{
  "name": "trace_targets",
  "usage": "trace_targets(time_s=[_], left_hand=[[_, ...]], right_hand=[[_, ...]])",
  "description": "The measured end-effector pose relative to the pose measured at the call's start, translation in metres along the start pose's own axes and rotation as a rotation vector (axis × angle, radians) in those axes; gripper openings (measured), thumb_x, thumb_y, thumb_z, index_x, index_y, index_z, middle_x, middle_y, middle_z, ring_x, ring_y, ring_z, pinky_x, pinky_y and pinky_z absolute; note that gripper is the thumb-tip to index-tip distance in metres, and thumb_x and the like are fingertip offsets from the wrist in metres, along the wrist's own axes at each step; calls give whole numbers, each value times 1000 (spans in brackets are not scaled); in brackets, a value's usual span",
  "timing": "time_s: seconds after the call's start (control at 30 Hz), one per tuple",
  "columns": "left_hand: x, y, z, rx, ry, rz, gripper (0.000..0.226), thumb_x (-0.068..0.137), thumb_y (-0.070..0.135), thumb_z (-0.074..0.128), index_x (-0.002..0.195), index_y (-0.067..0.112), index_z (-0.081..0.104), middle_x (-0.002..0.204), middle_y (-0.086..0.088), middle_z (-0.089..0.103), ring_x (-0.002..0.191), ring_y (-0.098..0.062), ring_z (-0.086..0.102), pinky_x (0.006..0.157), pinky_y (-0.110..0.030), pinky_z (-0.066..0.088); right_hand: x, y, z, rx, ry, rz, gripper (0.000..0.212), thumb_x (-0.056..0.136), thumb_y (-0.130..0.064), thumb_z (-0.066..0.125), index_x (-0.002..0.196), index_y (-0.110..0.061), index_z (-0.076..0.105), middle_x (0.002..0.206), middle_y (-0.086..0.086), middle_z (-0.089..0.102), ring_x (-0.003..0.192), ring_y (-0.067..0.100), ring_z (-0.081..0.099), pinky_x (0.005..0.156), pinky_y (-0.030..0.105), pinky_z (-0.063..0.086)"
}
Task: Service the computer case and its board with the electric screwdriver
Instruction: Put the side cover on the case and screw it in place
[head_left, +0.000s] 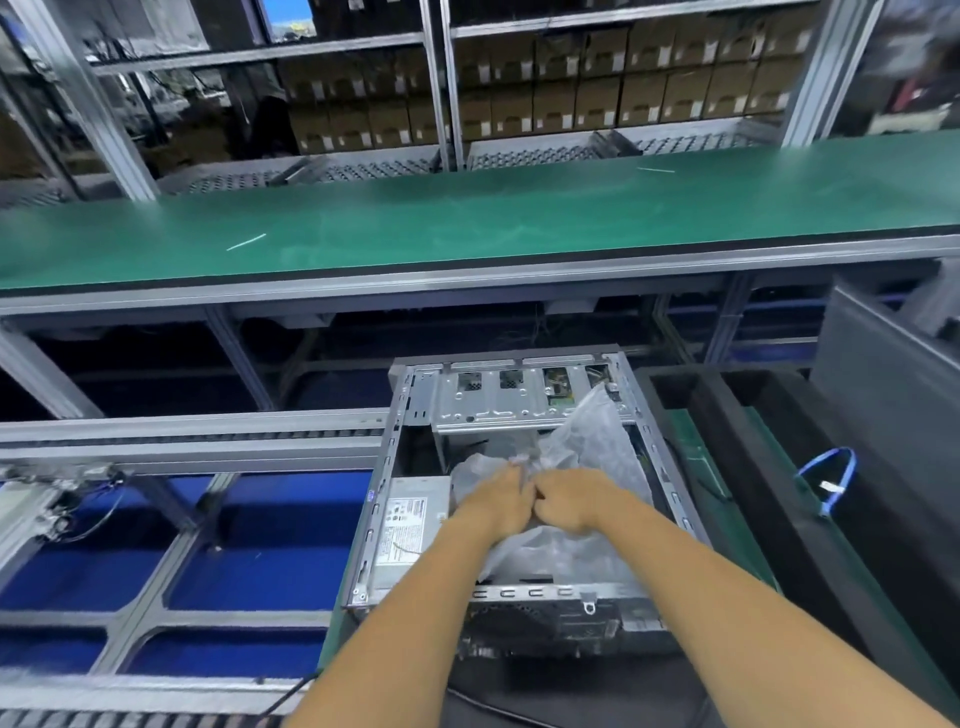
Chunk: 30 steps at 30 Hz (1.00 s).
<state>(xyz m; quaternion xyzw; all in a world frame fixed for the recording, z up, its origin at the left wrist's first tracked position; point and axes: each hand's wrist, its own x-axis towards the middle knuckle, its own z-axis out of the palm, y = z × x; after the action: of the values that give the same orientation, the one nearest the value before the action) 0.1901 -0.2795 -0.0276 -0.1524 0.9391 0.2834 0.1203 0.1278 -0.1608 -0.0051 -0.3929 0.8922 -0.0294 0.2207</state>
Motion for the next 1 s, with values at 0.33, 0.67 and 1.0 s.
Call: trace_targets(time_s=[0.33,0.67,1.0], left_hand=[[14,6,10,311,33,-39,64,94,39,34,150,12,15,157,-5,18,142,-24,21,112,-48,23],[-13,12,-33,174,-65,224,30,86,42,54,107,21,54,115,-5,49,109,-23,46,91,-40,43],[-28,18,-30,473,-457,253,17,83,2,47,91,15,55,91,-5,56,78,-23,49,68,-32,41]], right_hand=[[-22,-1,7,-272,425,154,62,99,-40,36,148,-4,27,153,17,31,142,32,28,117,48,20],[-12,-1,3,-107,-35,129,45,89,-31,50,129,-10,53,116,11,67,104,29,62,79,34,46],[3,-5,0,7,-52,179,47,91,-23,53,135,-7,50,129,16,62,113,31,60,80,33,43]])
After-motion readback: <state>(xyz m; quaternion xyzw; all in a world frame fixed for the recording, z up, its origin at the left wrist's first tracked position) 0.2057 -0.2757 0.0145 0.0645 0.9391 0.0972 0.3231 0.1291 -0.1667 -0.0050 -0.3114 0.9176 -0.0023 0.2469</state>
